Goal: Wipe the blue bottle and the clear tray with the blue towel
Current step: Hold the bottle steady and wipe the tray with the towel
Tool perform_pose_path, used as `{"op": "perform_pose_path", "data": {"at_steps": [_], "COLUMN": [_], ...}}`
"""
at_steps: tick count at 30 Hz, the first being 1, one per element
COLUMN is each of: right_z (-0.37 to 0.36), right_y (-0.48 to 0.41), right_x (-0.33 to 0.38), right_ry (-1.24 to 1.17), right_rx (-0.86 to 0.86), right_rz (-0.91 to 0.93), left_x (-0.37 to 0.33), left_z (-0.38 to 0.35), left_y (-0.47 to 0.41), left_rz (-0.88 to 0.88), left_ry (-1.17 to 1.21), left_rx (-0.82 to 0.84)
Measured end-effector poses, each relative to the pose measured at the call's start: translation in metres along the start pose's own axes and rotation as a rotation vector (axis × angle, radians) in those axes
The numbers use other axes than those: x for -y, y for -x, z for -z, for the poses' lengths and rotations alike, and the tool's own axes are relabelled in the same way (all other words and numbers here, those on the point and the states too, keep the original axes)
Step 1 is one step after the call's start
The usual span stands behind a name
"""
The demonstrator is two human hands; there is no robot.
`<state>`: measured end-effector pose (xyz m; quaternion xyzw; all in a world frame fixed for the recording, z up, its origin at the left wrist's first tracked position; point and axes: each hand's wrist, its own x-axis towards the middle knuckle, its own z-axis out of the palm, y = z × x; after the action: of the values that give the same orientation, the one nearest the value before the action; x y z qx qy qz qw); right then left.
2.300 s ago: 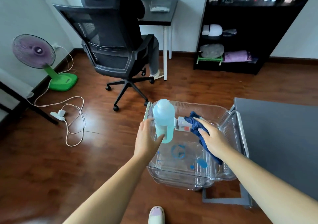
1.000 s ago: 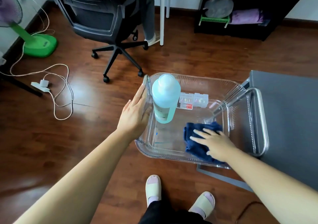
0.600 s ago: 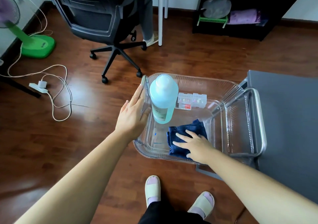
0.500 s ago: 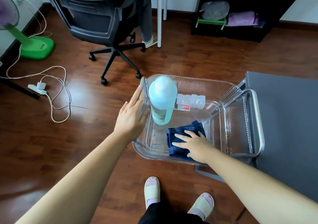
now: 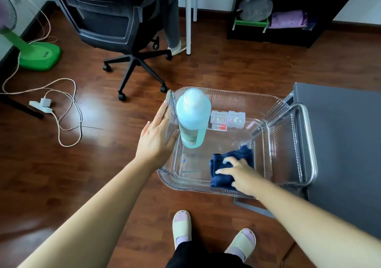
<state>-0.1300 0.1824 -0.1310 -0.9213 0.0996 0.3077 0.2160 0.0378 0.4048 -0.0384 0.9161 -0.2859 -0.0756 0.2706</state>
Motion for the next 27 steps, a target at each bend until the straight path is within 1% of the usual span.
{"op": "perform_pose_path", "data": {"at_steps": [2, 5, 7, 9, 11, 12, 14, 17, 20, 23, 25, 27], "right_z": [-0.008, 0.004, 0.022, 0.038, 0.04, 0.036, 0.024, 0.006, 0.002, 0.016, 0.022, 0.02], "right_y": [-0.016, -0.034, -0.035, -0.023, -0.007, 0.0, 0.007, 0.0, -0.016, -0.026, -0.025, -0.023], "right_x": [0.023, 0.028, 0.005, -0.027, -0.05, -0.053, -0.043, -0.003, 0.028, 0.027, 0.013, 0.001], "right_ry": [0.009, 0.09, 0.24, 0.284, 0.196, 0.146, 0.065, -0.051, -0.091, -0.101, -0.128, -0.106], "right_rx": [-0.017, -0.079, -0.126, -0.109, -0.051, -0.027, -0.006, -0.015, -0.059, -0.097, -0.099, -0.139], "right_rz": [0.104, 0.138, 0.113, -0.012, -0.141, -0.168, -0.151, -0.031, 0.046, 0.006, -0.049, -0.088], "left_x": [0.001, 0.001, 0.0, -0.001, -0.002, -0.002, -0.003, -0.003, -0.004, -0.004, -0.005, -0.006], "left_z": [0.0, 0.001, 0.001, 0.001, 0.001, 0.0, 0.0, 0.001, 0.002, 0.002, 0.003, 0.003], "left_y": [0.0, -0.001, 0.0, 0.0, 0.0, 0.0, -0.001, -0.001, -0.001, -0.001, -0.001, -0.001], "left_rz": [-0.01, -0.021, -0.016, -0.013, -0.014, -0.013, -0.007, -0.012, -0.011, -0.005, 0.0, -0.001], "left_ry": [-0.004, -0.013, -0.01, 0.001, 0.013, 0.018, 0.022, 0.021, 0.028, 0.027, 0.035, 0.048], "left_rx": [0.004, 0.001, 0.005, 0.003, -0.005, -0.01, -0.014, -0.003, -0.001, 0.006, 0.01, 0.007]}}
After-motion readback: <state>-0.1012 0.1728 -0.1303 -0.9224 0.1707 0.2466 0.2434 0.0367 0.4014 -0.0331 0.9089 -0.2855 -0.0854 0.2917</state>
